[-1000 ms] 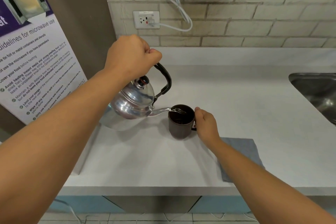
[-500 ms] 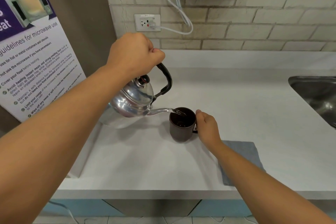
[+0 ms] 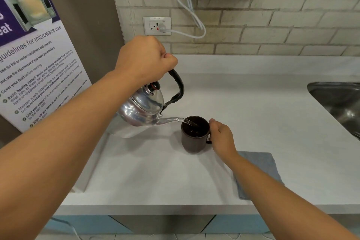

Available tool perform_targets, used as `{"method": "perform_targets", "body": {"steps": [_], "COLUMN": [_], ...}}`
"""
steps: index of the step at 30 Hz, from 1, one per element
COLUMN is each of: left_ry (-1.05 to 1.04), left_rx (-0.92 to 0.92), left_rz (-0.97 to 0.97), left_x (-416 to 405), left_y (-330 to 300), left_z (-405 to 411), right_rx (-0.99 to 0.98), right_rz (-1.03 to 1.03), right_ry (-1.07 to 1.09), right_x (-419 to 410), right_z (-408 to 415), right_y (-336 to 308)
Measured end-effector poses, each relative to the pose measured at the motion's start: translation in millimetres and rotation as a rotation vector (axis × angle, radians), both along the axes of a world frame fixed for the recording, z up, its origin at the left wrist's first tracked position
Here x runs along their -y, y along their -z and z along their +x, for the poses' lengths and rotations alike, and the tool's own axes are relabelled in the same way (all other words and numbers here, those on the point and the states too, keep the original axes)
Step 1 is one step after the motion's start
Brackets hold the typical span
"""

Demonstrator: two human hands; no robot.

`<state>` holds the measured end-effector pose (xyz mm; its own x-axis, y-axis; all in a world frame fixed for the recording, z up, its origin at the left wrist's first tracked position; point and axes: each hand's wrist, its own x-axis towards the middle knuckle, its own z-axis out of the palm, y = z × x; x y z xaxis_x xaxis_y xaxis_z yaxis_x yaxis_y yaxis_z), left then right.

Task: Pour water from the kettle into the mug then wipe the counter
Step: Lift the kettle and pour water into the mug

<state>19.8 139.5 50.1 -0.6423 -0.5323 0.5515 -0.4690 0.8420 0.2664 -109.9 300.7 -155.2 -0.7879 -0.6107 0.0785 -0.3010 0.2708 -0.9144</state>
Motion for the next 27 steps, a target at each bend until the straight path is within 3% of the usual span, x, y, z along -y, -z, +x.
{"method": "perform_targets", "body": {"steps": [9, 20, 24, 27], "left_ry": [0.012, -0.023, -0.053, -0.088], "left_rx": [-0.047, -0.284, -0.399, -0.455], "left_rz": [0.035, 0.398, 0.541, 0.591], "left_x": [7, 32, 41, 51], "left_y": [9, 37, 41, 40], "left_z": [4, 27, 34, 38], "right_rx": [0.025, 0.184, 0.11, -0.02], "right_rz": [-0.002, 0.031, 0.165, 0.149], "right_ry": [-0.01, -0.049, -0.064, -0.052], "right_x": [-1, -4, -2, 8], "right_z": [-2, -11, -22, -24], "right_y": [0, -8, -28, -57]}}
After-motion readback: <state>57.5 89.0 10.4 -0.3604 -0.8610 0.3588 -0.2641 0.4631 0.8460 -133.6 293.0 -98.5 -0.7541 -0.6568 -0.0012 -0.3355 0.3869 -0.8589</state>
